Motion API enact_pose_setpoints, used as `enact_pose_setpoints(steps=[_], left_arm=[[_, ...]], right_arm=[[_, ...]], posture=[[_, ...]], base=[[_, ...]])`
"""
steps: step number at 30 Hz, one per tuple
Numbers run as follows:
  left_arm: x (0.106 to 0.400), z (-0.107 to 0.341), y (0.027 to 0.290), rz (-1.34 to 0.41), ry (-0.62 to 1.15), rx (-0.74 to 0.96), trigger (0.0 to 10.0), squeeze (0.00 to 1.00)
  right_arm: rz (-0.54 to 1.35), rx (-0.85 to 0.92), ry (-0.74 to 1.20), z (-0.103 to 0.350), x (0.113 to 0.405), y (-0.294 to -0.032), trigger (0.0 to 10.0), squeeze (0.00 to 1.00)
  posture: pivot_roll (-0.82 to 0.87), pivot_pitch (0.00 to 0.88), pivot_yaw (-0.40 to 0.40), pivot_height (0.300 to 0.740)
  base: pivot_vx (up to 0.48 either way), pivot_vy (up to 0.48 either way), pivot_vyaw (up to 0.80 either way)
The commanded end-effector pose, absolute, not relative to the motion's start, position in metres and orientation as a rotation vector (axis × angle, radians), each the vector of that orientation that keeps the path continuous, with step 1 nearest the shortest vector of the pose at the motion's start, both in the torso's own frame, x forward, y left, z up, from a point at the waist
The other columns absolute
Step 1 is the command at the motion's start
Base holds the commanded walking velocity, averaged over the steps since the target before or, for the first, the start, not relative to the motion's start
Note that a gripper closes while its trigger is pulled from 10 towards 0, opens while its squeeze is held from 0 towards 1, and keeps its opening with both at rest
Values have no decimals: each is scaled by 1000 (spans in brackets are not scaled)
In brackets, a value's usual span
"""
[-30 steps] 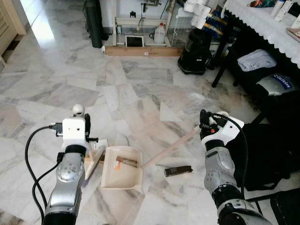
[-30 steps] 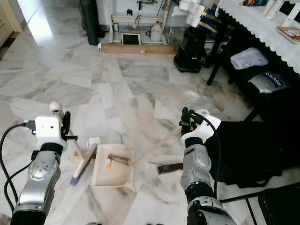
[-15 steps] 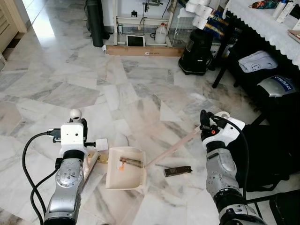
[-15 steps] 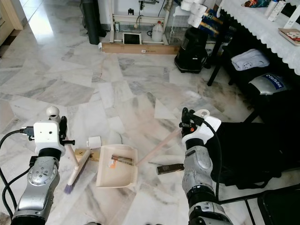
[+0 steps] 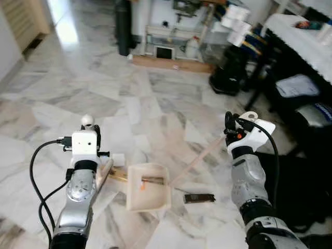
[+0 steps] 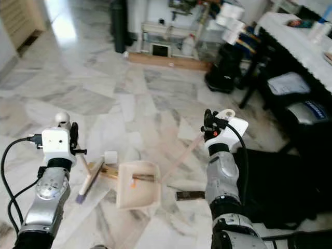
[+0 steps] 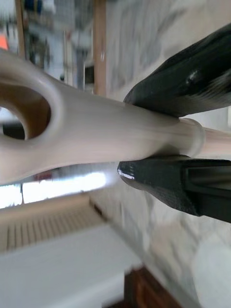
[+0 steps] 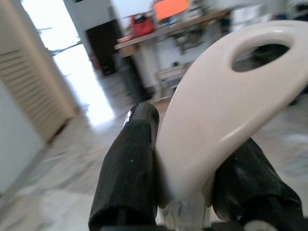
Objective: Sweep floor
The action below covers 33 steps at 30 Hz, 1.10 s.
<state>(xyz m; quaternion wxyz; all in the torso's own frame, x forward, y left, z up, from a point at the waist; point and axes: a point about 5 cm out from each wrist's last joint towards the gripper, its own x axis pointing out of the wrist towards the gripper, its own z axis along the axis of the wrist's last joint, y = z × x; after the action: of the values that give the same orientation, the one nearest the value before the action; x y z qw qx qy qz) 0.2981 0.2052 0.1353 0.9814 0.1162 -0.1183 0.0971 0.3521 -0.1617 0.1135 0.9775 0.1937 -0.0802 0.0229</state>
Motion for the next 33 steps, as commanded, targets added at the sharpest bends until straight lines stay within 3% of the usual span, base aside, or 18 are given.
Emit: enact_pose_setpoints(steps=[1, 16, 33], left_arm=[[298, 139, 206, 200, -270, 258, 10000, 0], [314, 145, 216, 120, -246, 289, 10000, 0], [312, 134, 216, 121, -221, 269, 10000, 0]], right_arm=[[43, 408, -180, 115, 351, -161, 10000, 0], [-13, 488, -115, 90, 341, -143, 10000, 0], [-28, 461, -114, 90, 342, -147, 10000, 0]], posture=[[177, 0, -119, 740], [175, 0, 18, 740], [174, 0, -5, 740]], base=[[0, 0, 438], [0, 0, 29], [0, 0, 0]])
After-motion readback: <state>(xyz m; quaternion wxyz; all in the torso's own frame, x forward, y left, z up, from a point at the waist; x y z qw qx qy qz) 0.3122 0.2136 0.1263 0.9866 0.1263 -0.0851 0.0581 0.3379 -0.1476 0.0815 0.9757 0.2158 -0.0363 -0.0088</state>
